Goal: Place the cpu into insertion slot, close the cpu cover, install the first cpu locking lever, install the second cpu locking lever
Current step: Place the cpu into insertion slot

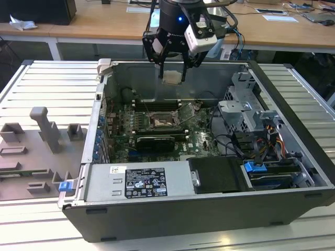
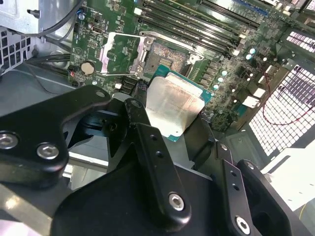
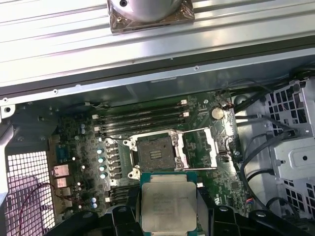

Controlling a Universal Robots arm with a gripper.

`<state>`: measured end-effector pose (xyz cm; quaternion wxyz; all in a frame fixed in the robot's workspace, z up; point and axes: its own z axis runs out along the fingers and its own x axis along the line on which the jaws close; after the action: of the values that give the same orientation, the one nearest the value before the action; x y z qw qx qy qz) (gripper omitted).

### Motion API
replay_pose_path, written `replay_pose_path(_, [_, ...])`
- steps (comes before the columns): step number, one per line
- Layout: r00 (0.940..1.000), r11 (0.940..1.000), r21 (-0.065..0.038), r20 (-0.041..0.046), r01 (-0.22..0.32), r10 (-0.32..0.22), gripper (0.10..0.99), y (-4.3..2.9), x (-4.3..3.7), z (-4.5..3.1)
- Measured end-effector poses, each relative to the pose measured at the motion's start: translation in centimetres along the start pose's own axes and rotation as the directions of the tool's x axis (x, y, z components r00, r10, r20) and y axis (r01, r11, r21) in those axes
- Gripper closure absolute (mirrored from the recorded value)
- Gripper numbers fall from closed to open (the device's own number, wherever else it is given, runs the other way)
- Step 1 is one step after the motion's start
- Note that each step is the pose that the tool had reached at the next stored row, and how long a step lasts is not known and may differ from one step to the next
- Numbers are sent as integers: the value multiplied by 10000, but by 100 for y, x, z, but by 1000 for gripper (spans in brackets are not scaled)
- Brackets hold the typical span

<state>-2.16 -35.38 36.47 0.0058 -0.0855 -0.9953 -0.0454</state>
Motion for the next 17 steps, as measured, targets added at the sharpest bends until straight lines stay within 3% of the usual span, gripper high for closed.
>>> replay_pose_path(17, [9977, 9977, -15, 60, -677, 677, 545, 0, 0, 1])
